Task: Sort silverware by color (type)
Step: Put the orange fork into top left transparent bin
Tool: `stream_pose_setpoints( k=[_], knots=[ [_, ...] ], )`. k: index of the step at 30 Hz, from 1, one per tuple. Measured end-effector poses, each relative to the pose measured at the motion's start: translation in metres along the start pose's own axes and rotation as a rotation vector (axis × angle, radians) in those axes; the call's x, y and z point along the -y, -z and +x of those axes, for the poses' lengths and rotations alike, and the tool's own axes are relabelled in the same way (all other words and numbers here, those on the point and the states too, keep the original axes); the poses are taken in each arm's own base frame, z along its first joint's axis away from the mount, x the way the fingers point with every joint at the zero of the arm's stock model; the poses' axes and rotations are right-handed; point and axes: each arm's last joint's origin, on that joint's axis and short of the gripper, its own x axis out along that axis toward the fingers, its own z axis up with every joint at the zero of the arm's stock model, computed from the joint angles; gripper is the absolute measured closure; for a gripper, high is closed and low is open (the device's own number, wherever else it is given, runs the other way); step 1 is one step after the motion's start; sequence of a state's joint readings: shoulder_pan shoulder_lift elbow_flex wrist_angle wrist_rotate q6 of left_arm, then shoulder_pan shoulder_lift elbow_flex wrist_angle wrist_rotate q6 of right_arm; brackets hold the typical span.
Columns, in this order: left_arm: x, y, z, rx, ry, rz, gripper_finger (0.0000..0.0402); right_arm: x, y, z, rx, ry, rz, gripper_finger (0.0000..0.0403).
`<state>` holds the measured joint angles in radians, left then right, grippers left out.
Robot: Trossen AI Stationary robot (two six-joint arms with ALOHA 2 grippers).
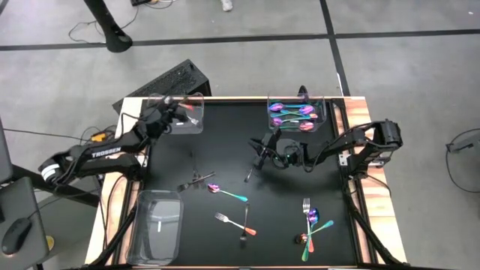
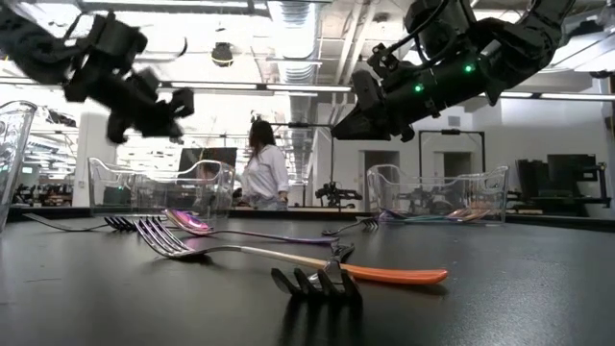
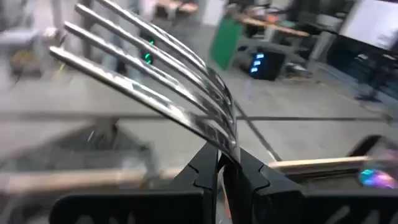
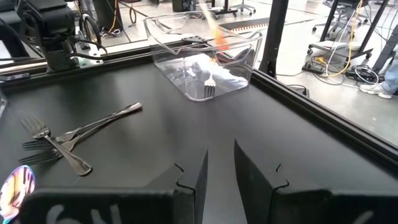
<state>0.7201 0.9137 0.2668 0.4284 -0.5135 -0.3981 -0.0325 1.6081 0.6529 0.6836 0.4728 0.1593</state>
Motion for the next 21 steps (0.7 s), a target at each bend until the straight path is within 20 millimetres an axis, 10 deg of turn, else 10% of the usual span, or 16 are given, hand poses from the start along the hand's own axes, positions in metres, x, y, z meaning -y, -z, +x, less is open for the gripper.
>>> stream_pose_setpoints(
  k=[8, 21],
  knots=[
    [-0.017, 0.017, 0.000, -0.029, -0.022, -0.197, 0.0382, -0.003, 0.000, -0.002, 0.004, -0.016, 0.005, 0.0300],
    [-0.014, 0.018, 0.000, -0.084, 0.066, -0.187, 0.0225, -0.006, 0.000, -0.003, 0.006, -0.024, 0.024, 0.0300]
  ],
)
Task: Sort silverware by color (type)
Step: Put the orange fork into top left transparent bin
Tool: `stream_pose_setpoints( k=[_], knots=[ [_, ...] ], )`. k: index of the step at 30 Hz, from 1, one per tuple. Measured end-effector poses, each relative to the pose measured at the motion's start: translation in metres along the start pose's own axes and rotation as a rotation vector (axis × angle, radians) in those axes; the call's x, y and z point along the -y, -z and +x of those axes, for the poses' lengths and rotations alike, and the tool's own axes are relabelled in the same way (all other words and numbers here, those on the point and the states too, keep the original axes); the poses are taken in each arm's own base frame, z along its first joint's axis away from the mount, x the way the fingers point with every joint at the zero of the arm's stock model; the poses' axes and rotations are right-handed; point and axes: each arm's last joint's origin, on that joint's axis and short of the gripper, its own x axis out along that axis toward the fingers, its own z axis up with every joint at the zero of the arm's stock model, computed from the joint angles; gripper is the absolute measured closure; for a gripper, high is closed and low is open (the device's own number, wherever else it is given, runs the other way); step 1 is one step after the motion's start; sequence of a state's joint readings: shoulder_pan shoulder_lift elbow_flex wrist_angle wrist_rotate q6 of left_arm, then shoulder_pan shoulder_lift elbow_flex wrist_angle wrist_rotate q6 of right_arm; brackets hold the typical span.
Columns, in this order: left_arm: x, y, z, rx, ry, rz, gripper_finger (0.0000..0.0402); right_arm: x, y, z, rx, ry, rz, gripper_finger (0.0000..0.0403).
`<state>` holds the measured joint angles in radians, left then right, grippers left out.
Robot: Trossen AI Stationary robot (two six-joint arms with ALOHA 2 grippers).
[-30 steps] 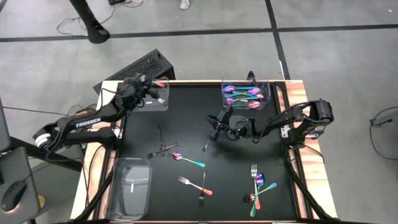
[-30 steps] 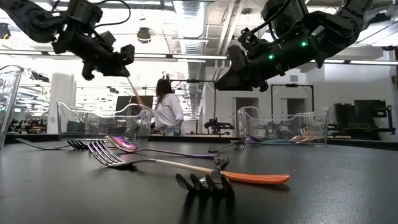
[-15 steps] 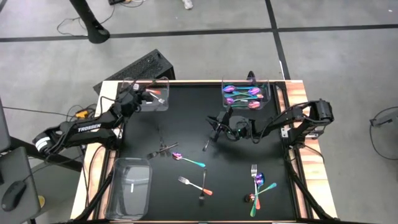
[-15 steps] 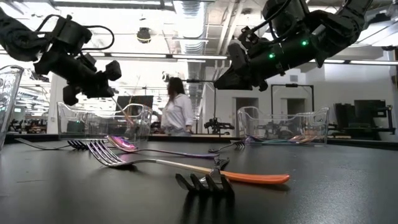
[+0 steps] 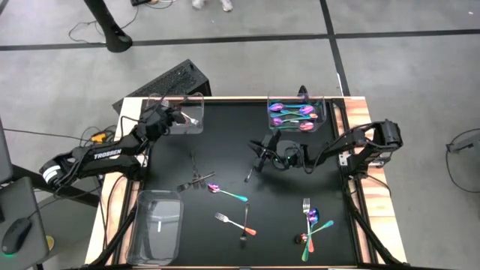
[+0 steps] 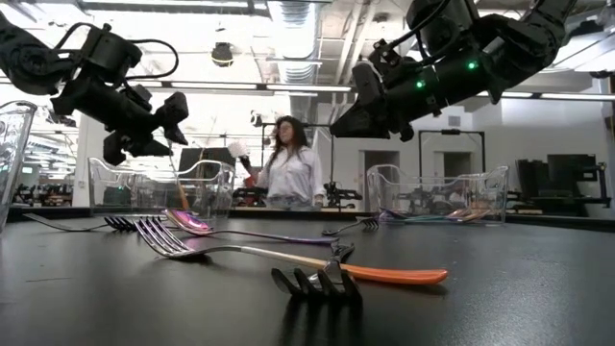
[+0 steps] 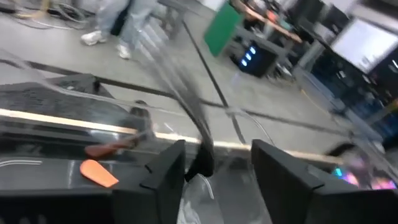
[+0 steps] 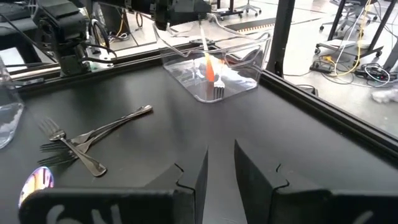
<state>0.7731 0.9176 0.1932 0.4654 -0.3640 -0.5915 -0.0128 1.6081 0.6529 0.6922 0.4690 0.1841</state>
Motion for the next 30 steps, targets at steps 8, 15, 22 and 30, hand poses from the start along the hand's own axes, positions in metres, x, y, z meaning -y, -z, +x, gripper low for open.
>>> stream_pose_setpoints(
  k=[8, 15, 22, 30],
  knots=[
    [0.015, -0.005, -0.004, -0.019, 0.102, 0.130, 0.0203, -0.005, -0.012, -0.014, 0.007, -0.027, -0.003, 0.0300],
    [0.042, -0.029, -0.023, 0.089, 0.313, 0.317, 0.0203, 0.005, -0.026, -0.039, -0.063, 0.102, -0.028, 0.0300],
    [0.049, -0.029, -0.037, 0.130, 0.356, 0.466, 0.0203, 0.015, -0.018, -0.039, -0.150, 0.165, 0.036, 0.0300],
    [0.062, -0.023, -0.045, 0.110, 0.591, 0.536, 0.0203, 0.014, 0.004, -0.019, -0.215, 0.150, 0.120, 0.0300]
  ],
)
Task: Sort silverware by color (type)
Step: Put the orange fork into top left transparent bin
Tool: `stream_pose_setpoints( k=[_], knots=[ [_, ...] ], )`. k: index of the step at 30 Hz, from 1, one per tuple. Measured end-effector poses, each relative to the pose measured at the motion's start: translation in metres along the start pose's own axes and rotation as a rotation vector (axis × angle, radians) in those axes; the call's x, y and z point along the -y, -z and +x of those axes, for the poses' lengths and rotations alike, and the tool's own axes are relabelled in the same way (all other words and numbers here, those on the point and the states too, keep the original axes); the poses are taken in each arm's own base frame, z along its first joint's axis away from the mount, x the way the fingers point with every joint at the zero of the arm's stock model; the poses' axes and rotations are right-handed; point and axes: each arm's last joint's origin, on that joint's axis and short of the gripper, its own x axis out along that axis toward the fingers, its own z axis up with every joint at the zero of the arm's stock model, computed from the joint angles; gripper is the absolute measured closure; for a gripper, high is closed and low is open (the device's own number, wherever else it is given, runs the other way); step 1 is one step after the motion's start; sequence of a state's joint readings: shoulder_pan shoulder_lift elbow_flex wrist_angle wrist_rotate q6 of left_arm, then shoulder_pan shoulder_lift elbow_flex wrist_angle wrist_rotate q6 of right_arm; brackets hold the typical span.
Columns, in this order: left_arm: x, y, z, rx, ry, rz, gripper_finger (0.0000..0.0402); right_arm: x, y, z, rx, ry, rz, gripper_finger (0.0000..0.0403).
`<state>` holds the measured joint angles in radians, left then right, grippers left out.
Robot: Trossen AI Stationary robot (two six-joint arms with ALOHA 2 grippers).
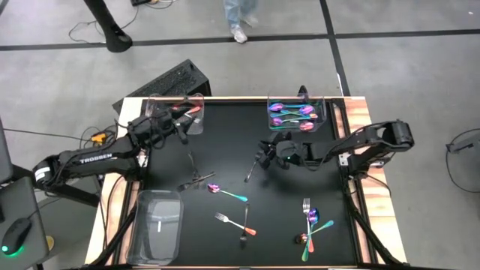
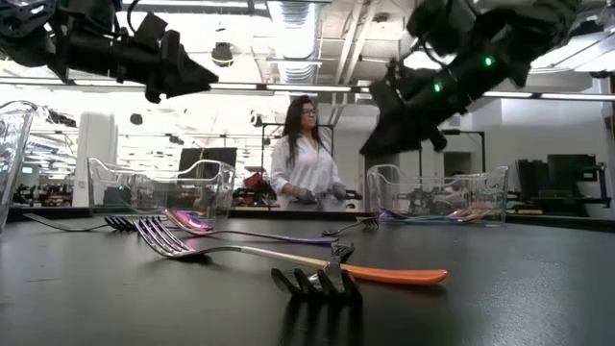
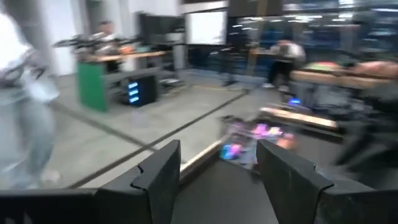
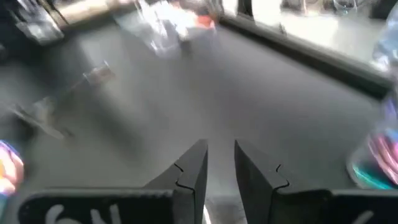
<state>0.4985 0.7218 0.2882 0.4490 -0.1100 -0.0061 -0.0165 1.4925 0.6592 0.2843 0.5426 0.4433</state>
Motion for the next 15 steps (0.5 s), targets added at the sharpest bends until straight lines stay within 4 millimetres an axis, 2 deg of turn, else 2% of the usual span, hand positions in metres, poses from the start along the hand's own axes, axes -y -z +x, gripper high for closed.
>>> stream_pose_setpoints(
  k=[3, 8, 15],
  knots=[
    [0.007, 0.004, 0.000, -0.031, 0.061, 0.038, 0.0203, 0.000, 0.006, 0.007, -0.028, -0.008, -0.007, 0.0300],
    [0.016, 0.009, 0.003, -0.065, 0.111, 0.076, 0.0203, -0.001, 0.006, 0.006, -0.026, -0.014, -0.017, 0.0300],
    [0.024, 0.010, 0.001, -0.065, 0.167, 0.129, 0.0203, -0.008, -0.011, -0.016, 0.033, -0.135, -0.174, 0.0300]
  ],
)
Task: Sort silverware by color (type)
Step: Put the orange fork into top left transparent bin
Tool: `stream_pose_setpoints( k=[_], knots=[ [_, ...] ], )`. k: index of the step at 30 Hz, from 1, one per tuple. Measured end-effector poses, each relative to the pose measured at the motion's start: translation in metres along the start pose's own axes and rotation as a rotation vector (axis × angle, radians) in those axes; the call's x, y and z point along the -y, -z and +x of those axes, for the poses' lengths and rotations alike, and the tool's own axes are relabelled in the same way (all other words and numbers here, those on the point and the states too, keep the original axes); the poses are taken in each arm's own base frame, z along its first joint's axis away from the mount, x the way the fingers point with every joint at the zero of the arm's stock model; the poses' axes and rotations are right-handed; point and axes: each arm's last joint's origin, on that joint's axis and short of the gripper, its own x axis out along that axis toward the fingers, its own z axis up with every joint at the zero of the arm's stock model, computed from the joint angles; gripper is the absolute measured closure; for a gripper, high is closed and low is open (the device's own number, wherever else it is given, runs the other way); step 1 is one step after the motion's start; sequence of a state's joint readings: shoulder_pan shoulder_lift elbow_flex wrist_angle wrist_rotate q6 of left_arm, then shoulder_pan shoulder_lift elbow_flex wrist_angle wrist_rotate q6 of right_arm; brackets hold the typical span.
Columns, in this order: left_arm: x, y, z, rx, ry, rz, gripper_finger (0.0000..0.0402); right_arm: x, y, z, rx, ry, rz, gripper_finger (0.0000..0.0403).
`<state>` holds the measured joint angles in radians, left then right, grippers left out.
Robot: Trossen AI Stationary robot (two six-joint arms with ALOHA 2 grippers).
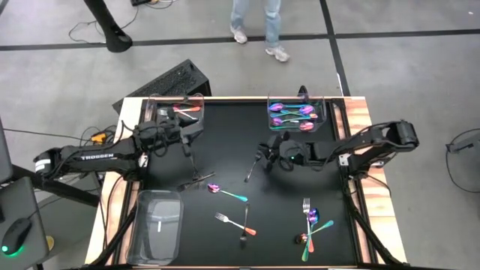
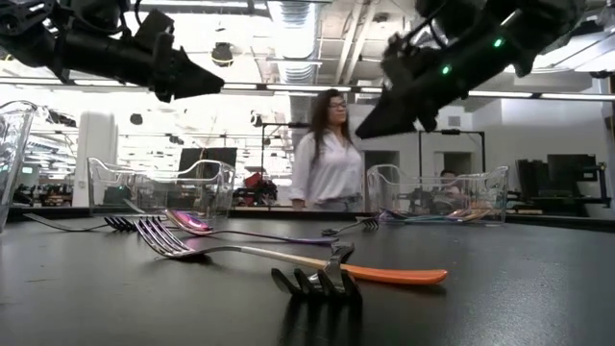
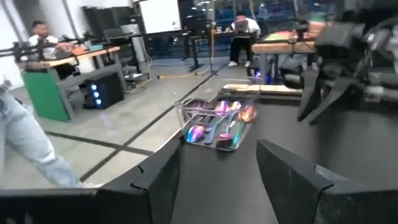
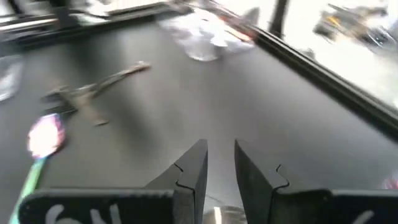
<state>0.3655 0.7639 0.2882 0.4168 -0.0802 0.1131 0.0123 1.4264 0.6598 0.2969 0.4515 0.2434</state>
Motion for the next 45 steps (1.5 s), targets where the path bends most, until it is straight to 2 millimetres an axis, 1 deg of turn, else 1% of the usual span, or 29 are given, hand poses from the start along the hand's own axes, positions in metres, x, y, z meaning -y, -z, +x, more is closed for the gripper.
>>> stream_pose_setpoints(
  k=[3, 6, 9, 13, 16, 21, 24, 28, 30, 33, 36, 38, 41, 45],
  knots=[
    [0.006, -0.001, -0.001, 0.014, 0.088, 0.040, 0.0203, -0.007, -0.002, -0.006, -0.011, -0.142, -0.041, 0.0300],
    [0.014, -0.001, -0.002, 0.026, 0.213, 0.065, 0.0203, -0.014, -0.002, -0.005, -0.019, -0.299, -0.020, 0.0302],
    [0.022, 0.001, -0.002, 0.005, 0.288, 0.069, 0.0203, -0.024, 0.006, 0.002, -0.036, -0.347, 0.032, 0.0307],
    [0.028, 0.005, -0.004, -0.033, 0.324, 0.071, 0.0203, -0.040, 0.025, 0.009, -0.090, -0.364, 0.067, 0.0310],
    [0.032, 0.006, -0.005, -0.053, 0.350, 0.064, 0.0203, -0.059, 0.041, 0.007, -0.139, -0.365, 0.038, 0.0310],
    [0.037, 0.007, -0.006, -0.061, 0.381, 0.063, 0.0203, -0.099, 0.053, -0.001, -0.142, -0.320, -0.045, 0.0310],
    [0.039, 0.006, -0.007, -0.062, 0.390, 0.033, 0.0203, -0.118, 0.064, -0.007, -0.221, -0.248, -0.097, 0.0310],
    [0.041, 0.006, -0.007, -0.074, 0.397, -0.028, 0.0203, -0.142, 0.068, -0.015, -0.335, -0.171, -0.094, 0.0310],
    [0.044, 0.006, -0.008, -0.071, 0.410, -0.044, 0.0203, -0.151, 0.069, -0.019, -0.395, -0.116, -0.053, 0.0310],
    [0.048, 0.003, -0.009, -0.046, 0.433, -0.046, 0.0203, -0.152, 0.071, -0.033, -0.511, 0.061, 0.080, 0.0310],
    [0.051, 0.000, -0.010, -0.020, 0.450, -0.038, 0.0203, -0.150, 0.072, -0.056, -0.588, 0.237, 0.195, 0.0303],
    [0.052, -0.001, -0.011, -0.003, 0.452, -0.022, 0.0203, -0.148, 0.071, -0.075, -0.605, 0.312, 0.235, 0.0292],
    [0.053, -0.003, -0.011, 0.020, 0.453, -0.025, 0.0203, -0.146, 0.071, -0.098, -0.640, 0.367, 0.280, 0.0261],
    [0.054, -0.004, -0.012, 0.027, 0.466, -0.024, 0.0203, -0.139, 0.073, -0.123, -0.704, 0.458, 0.304, 0.0203]
  ],
)
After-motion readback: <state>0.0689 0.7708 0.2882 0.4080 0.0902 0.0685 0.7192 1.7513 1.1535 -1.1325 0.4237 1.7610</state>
